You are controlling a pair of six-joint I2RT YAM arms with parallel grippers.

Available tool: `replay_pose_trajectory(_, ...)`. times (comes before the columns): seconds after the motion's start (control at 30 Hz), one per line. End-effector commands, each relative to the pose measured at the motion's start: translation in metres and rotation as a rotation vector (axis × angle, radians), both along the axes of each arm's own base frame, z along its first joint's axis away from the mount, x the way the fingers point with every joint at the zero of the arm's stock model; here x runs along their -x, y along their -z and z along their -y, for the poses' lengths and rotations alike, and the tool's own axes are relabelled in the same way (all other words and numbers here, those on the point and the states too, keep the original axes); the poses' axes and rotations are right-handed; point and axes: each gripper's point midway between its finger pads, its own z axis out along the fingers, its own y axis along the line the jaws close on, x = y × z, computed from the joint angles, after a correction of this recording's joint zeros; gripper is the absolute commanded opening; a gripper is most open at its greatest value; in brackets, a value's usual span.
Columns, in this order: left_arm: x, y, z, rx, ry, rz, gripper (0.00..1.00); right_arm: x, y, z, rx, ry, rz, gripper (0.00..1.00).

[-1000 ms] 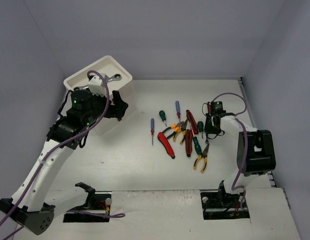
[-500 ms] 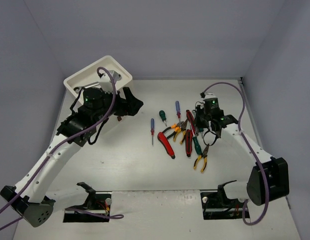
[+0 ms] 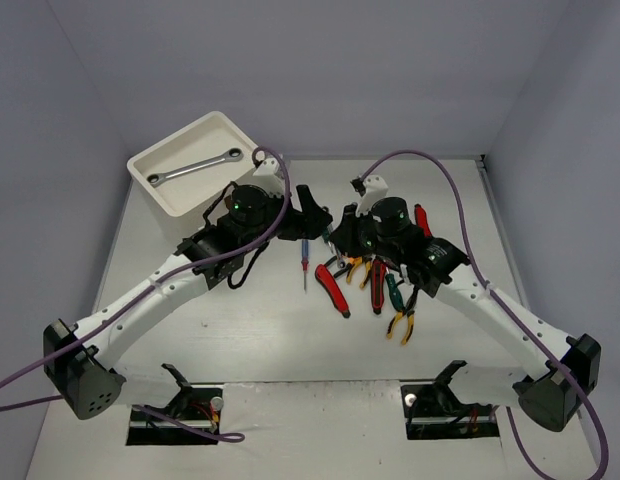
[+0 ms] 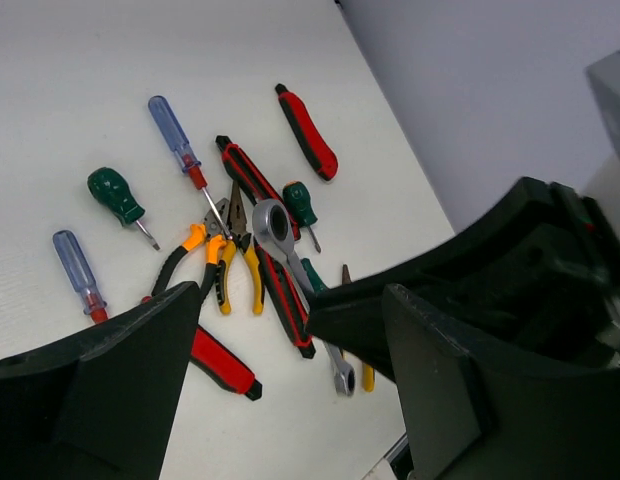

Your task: Sort the tools into containers

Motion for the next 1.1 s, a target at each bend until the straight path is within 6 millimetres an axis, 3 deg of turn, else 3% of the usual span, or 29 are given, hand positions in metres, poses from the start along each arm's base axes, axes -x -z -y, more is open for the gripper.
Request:
replay_pose_trajectory(0.0,-0.009,-0.042,0.006,0.102,-0.041,0.093,0.69,-0.001,-0.054,-0.024,-0.136,-0.023,0.113,0.00)
replay_pose_trajectory(0.13,-0.013,-0.031,0.009,0.082,-0.051,0.071,0.65,0.004,-0.058,-0.029,-0.147,-0.042,0.114,0.00)
replay_pose_trajectory(0.27,-0.016,-0.021,0.014,0.074,-0.046,0.041,0.52,0.002,-0.070,-0.033,-0.181,-0.053,0.148,0.00)
replay_pose_trajectory(0.33,-0.016,-0.020,0.017,0.077,-0.038,0.035,0.39,0.001,-0.071,-0.035,-0.180,-0.058,0.152,0.00)
replay_pose_trajectory(0.43,-0.016,-0.020,0.018,0.069,-0.029,0.042,0.00,-0.001,-0.070,-0.037,-0.180,-0.059,0.152,0.00)
replay_pose_trajectory(0.57,-0.018,-0.022,0.016,0.052,-0.028,0.072,0.00,-0.004,-0.069,-0.038,-0.175,-0.057,0.156,0.00)
replay_pose_trajectory(0.63,-0.019,-0.027,0.012,0.041,-0.031,0.103,0.00,-0.005,-0.069,-0.038,-0.168,-0.054,0.162,0.17)
replay_pose_trajectory(0.67,-0.019,-0.027,0.012,0.039,-0.034,0.103,0.00,-0.006,-0.069,-0.037,-0.166,-0.047,0.163,0.18)
replay_pose_trajectory(0.7,-0.020,-0.033,0.008,0.019,-0.036,0.132,0.00,-0.008,-0.068,-0.035,-0.159,-0.035,0.167,0.40)
replay_pose_trajectory(0.77,-0.024,-0.046,-0.002,-0.038,-0.046,0.198,0.00,-0.008,-0.067,-0.031,-0.149,-0.026,0.173,0.69)
replay_pose_trajectory(0.87,-0.035,-0.058,-0.030,-0.190,-0.102,0.271,0.00,-0.007,-0.067,-0.023,-0.138,-0.008,0.185,0.82)
replay_pose_trajectory(1.0,-0.058,-0.091,-0.083,-0.424,-0.220,0.409,0.00,-0.008,-0.059,-0.011,-0.108,0.014,0.182,0.85)
replay_pose_trajectory(1.07,-0.072,-0.113,-0.119,-0.574,-0.310,0.478,0.00,-0.007,-0.054,-0.006,-0.095,0.021,0.171,0.86)
